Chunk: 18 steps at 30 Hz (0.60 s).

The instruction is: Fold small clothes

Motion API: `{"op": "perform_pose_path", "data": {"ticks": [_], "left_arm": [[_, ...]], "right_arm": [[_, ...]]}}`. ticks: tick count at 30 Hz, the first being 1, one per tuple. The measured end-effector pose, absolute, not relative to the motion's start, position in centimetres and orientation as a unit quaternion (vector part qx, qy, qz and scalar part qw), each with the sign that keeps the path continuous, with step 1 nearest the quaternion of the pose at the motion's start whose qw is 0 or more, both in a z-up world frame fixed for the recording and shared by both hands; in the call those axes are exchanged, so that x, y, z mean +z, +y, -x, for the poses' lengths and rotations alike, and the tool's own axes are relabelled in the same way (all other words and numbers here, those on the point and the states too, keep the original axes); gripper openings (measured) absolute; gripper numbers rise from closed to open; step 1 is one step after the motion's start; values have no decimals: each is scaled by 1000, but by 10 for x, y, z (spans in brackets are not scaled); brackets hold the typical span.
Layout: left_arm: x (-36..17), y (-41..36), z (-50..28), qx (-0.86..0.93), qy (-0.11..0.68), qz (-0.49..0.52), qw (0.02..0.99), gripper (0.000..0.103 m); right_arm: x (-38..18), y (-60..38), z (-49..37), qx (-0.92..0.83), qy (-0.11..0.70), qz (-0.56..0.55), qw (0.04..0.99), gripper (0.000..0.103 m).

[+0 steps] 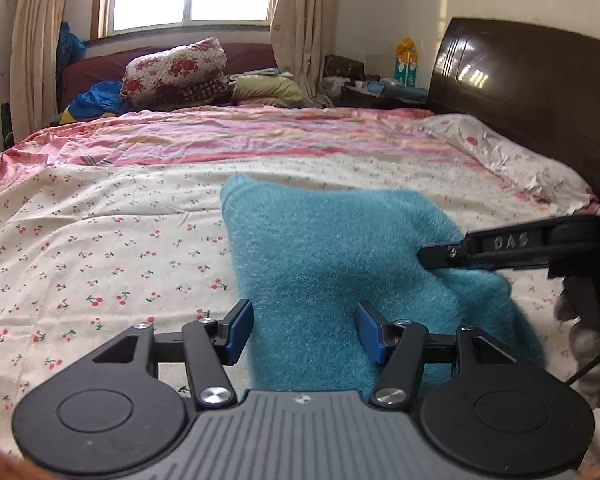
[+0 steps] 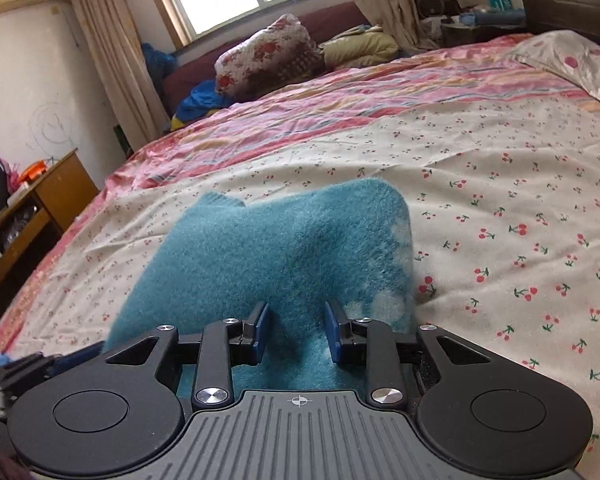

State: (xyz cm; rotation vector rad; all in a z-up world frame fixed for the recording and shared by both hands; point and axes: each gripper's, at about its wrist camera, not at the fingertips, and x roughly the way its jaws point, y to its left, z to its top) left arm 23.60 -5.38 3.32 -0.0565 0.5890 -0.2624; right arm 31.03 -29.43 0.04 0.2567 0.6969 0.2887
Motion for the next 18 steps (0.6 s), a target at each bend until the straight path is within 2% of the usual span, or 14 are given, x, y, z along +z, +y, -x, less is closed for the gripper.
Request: {"op": "perform_pose_path", "data": {"ticks": [9,13,18], "left_arm": [[25,-31,-222,-108,305,51,945,62],[21,-38,-222,-109,318,35,941,63],[30,-40,-224,-113,319,23,941,62]], "right_arm": [[25,-299,-263,162,310,-116,930,31],[8,-291,-264,142,345,-73,925,19],[4,-291,-277,131,354,-82,922,14]]}}
